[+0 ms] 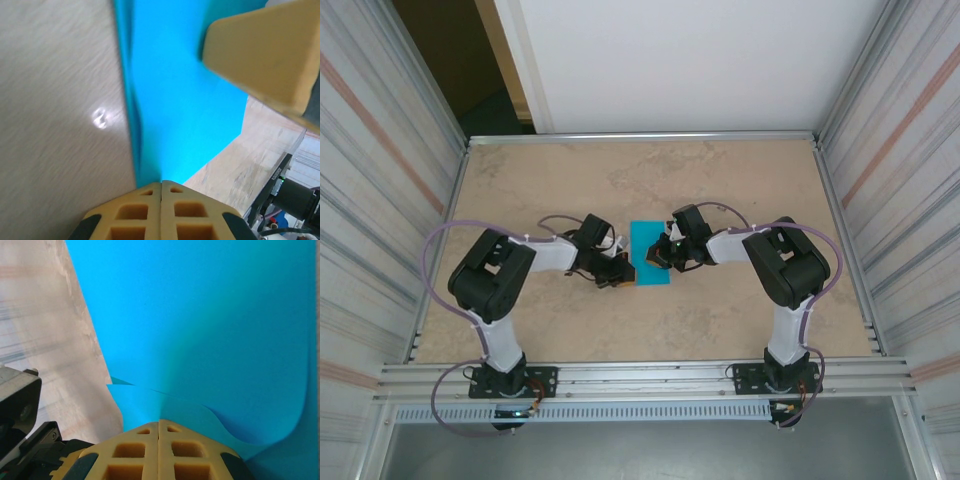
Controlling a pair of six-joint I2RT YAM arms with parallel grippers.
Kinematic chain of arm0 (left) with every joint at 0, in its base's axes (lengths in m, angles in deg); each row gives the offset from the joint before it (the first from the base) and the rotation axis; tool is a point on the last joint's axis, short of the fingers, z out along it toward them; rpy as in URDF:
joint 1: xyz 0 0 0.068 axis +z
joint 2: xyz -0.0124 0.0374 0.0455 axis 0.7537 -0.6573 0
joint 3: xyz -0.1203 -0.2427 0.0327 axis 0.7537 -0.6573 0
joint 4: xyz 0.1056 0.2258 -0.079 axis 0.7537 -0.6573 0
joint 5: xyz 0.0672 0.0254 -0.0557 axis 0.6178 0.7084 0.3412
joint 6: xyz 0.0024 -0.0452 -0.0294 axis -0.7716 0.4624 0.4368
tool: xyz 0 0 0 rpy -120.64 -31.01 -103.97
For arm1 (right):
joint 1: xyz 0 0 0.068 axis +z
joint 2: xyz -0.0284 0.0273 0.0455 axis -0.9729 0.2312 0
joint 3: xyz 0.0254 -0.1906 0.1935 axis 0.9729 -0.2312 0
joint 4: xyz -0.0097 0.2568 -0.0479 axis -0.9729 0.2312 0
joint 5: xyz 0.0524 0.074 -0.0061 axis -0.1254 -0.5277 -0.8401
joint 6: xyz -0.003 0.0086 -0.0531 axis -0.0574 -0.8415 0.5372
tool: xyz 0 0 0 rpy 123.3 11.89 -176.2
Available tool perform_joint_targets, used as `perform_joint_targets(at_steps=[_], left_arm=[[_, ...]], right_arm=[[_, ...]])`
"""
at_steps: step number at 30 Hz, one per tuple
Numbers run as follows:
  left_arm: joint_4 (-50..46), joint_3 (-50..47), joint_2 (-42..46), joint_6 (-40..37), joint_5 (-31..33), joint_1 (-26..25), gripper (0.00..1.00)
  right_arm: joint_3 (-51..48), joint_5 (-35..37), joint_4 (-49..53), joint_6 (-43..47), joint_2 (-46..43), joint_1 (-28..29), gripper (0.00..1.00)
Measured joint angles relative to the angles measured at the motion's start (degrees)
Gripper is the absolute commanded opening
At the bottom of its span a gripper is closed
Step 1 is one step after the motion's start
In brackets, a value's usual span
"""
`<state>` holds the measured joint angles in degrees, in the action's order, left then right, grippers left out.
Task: Fold a paper plane with a square sheet of paper (pick it up from the middle)
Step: Fold the triangle a second time at the center of the table.
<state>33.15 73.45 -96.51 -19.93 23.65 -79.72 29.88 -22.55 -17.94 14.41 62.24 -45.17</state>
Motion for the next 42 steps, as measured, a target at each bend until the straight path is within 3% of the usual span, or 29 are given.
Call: perform_joint_targets(at_steps=[7,11,18,32,42], left_arm=[[-4.48,-4.07,6.32,0.50,-0.07,1.99,0.05],[-1.90,-3.58,8.63,2.54,-1.01,1.73,0.05],[1.53,2.89,2.58,4.61,-0.26,-1.05,0.02],[-1.25,3.04,-0.74,4.96,3.28,-1.36,0.00],[-1.27,3.02,-0.74,4.96,3.76,-1.36,0.00]], right_arm=[[-0.09,0.00,-0.09,0.07,0.00,-0.02,0.00],[-0.15,-0.04,-0.28,0.07,0.00,-0.02,0.00],[-0.37,-0.46,-0.87,0.04,0.00,-0.11,0.00],[0.68,-0.85,1.29,0.50,-0.07,-0.28,0.00],[3.39,1.42,14.29,14.25,-7.80,-0.20,0.00]])
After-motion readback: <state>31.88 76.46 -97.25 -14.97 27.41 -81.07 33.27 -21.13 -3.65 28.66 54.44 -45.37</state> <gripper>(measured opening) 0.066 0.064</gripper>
